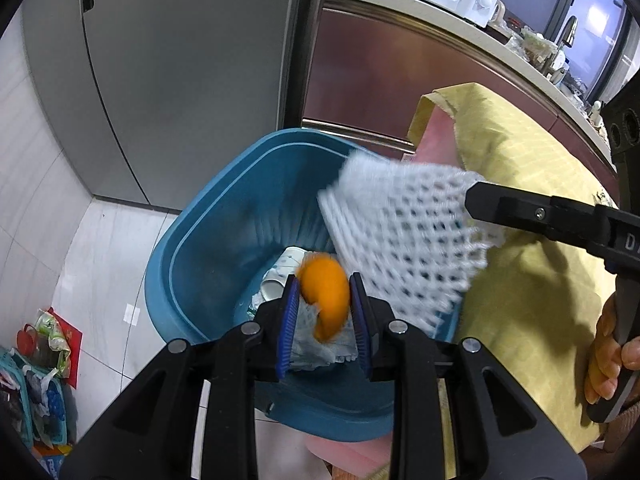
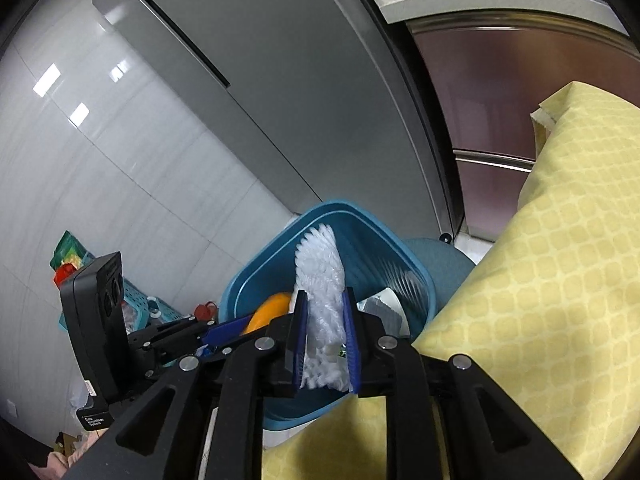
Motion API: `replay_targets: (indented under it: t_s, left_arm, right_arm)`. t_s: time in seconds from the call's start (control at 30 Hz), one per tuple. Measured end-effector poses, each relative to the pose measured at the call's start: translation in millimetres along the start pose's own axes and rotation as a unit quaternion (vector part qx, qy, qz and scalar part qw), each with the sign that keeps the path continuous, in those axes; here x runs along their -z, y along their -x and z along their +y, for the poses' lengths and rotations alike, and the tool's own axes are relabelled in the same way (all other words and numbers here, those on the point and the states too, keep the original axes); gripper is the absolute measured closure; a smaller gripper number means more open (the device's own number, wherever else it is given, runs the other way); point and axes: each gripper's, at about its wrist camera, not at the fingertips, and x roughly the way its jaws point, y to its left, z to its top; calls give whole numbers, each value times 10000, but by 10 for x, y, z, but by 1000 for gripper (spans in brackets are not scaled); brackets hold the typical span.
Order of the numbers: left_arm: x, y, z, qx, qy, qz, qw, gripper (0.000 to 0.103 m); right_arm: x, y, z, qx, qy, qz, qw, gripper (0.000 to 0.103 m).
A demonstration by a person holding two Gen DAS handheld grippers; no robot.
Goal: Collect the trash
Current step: 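Open the left tool to drop the peel while the right tool drops the foam sleeve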
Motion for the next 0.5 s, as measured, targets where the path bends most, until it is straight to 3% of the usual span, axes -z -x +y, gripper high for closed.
replay_targets:
  t_s: [0.5]
  left_arm:
    - [-3, -57, -13, -25, 139, -92, 9999, 79]
  right_arm:
    - [-30, -29, 5, 46, 114, 24, 9999, 72]
